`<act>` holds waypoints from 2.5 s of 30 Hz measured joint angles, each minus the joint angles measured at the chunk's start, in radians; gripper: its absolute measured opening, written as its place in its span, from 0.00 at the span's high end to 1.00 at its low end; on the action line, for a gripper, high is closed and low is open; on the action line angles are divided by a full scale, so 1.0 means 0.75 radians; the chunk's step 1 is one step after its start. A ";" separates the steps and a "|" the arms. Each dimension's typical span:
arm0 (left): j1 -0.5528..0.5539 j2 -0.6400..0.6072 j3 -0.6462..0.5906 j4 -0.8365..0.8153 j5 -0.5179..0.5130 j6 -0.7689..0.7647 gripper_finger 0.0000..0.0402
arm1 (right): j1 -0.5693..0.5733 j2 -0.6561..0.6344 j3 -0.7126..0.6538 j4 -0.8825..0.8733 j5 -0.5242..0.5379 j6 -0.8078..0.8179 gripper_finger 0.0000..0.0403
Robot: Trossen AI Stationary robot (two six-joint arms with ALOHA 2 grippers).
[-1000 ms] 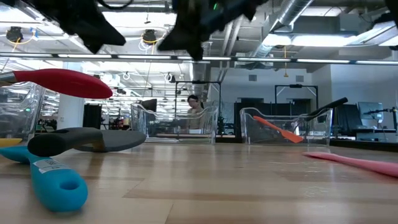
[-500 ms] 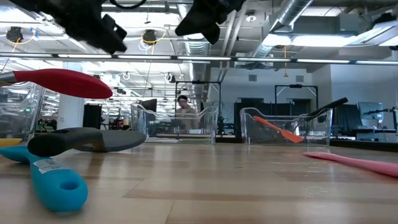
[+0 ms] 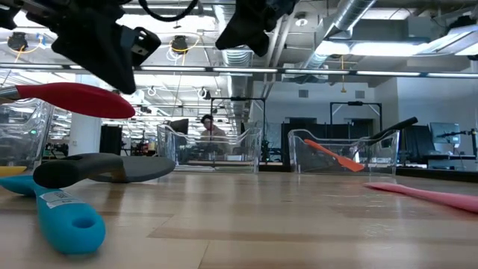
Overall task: Pick & Place Kitchen Items
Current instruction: Put the black spatula into the top right transparent bin
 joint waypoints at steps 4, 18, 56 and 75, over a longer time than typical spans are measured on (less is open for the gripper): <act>-0.019 0.073 0.100 -0.166 -0.001 -0.003 0.99 | 0.010 -0.044 -0.004 -0.071 0.112 0.025 1.00; -0.093 0.218 0.200 -0.259 0.017 -0.238 0.99 | 0.183 -0.454 -0.001 -0.105 0.458 0.029 1.00; 0.058 0.554 0.368 -0.065 -0.171 -0.232 0.99 | 0.687 -0.564 -0.001 -0.261 1.018 0.097 1.00; 0.022 0.385 0.366 -0.132 -0.059 -0.271 0.99 | 0.733 -0.563 -0.001 -0.413 1.088 0.283 1.00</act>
